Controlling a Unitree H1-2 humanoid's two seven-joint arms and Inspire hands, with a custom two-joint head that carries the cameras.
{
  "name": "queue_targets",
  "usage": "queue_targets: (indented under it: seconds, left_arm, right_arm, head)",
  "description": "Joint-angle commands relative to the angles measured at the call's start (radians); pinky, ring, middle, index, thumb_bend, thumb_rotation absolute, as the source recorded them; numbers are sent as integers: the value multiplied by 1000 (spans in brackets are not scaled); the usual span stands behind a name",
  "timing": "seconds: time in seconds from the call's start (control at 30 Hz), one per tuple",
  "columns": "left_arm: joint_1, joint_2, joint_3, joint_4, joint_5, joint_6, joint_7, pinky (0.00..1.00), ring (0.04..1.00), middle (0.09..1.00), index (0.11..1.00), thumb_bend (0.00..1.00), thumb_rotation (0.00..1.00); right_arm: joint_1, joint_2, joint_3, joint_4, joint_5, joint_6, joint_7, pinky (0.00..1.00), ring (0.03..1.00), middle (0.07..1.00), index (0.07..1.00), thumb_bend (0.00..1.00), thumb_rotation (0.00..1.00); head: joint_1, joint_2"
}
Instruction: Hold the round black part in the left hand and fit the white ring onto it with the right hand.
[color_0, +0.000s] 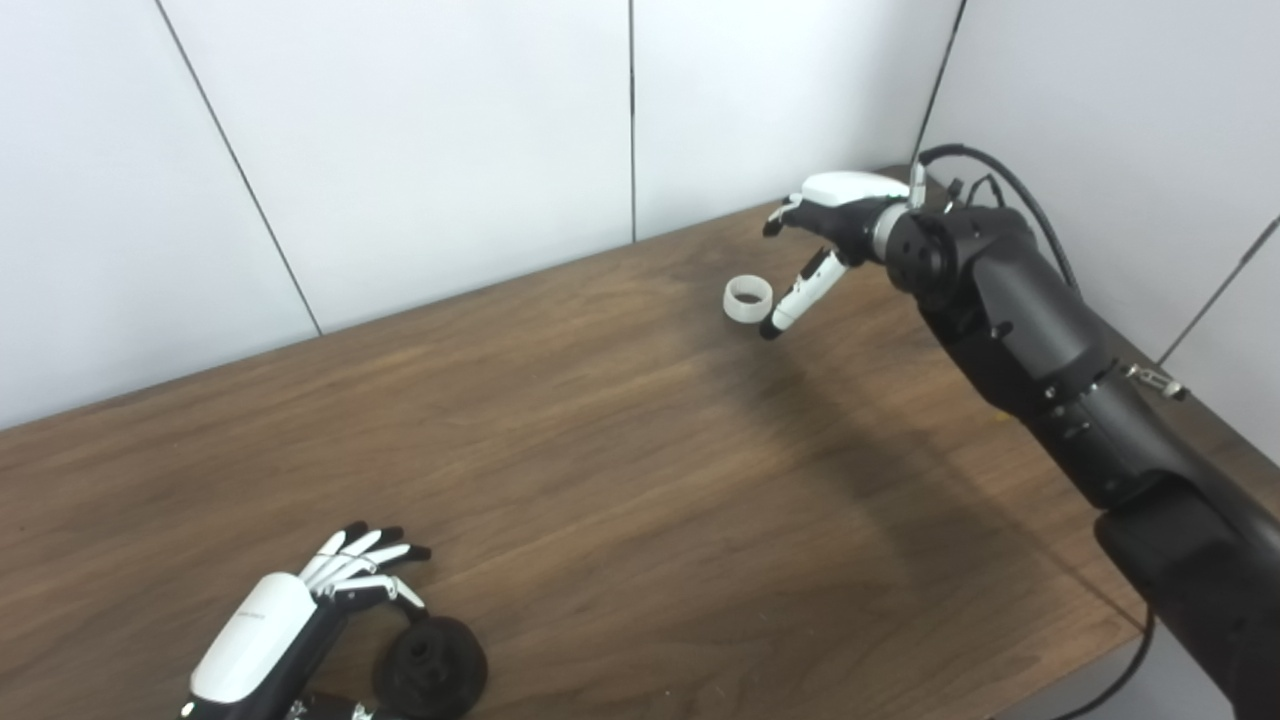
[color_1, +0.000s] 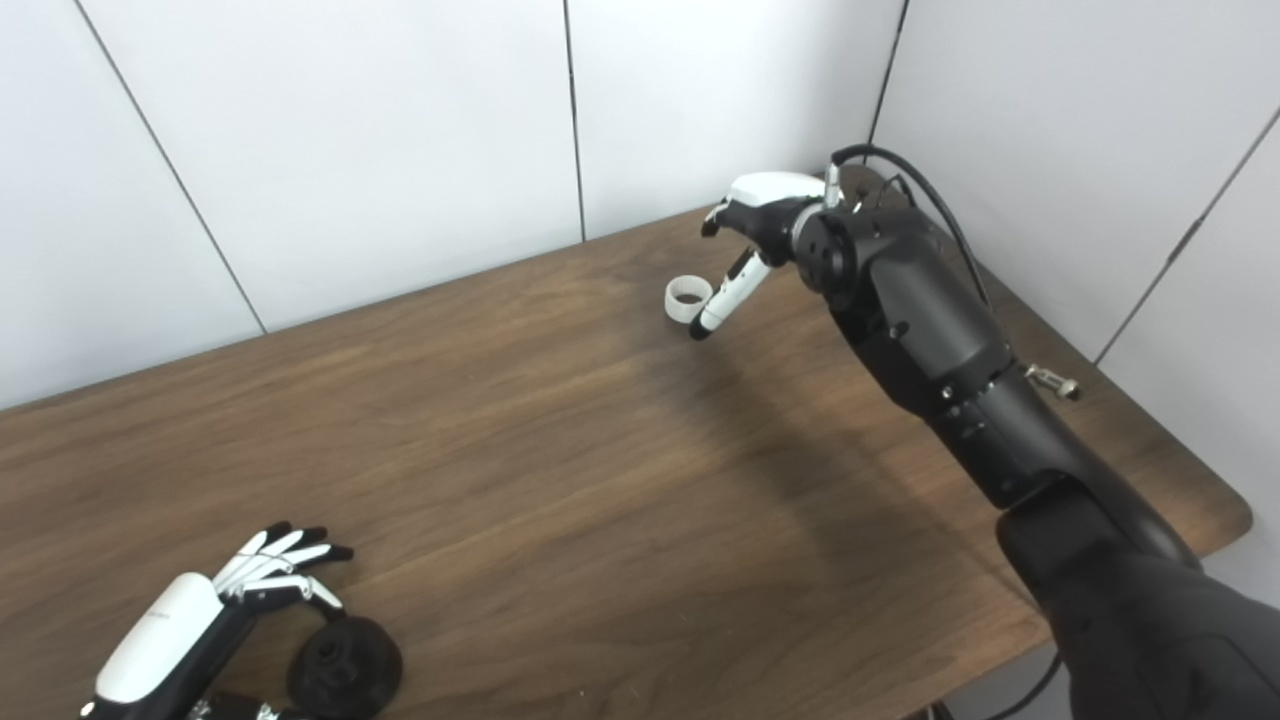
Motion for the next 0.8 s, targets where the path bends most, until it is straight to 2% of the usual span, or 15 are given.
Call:
queue_targets:
  seconds: [0.0,0.13,0.53,0.77]
  left_arm:
    - [24,31,-10,-5,23,-6,-28,1000,933,849,477,515,50]
    - [25,33,-12,-4,22,-9,-18,1000,931,846,477,515,51]
    - [38,48,-4,-29,6,-6,-40,1000,939,850,477,514,51]
    - [45,48,-2,-36,8,-6,-40,1000,934,850,476,515,50]
  right_arm:
    - [-58,-14,5,7,-20,2,-34,902,1000,1000,886,1000,482]
    - [-58,-9,27,36,-14,-2,-60,910,1000,1000,888,1000,497]
    - [-48,8,38,88,26,-11,-126,911,1000,1000,889,985,472]
    - [-66,2,37,98,36,2,-134,928,1000,1000,894,987,482]
  head:
    - [0,-1]
    - [0,-1]
    - [3,-3]
    - [10,-3]
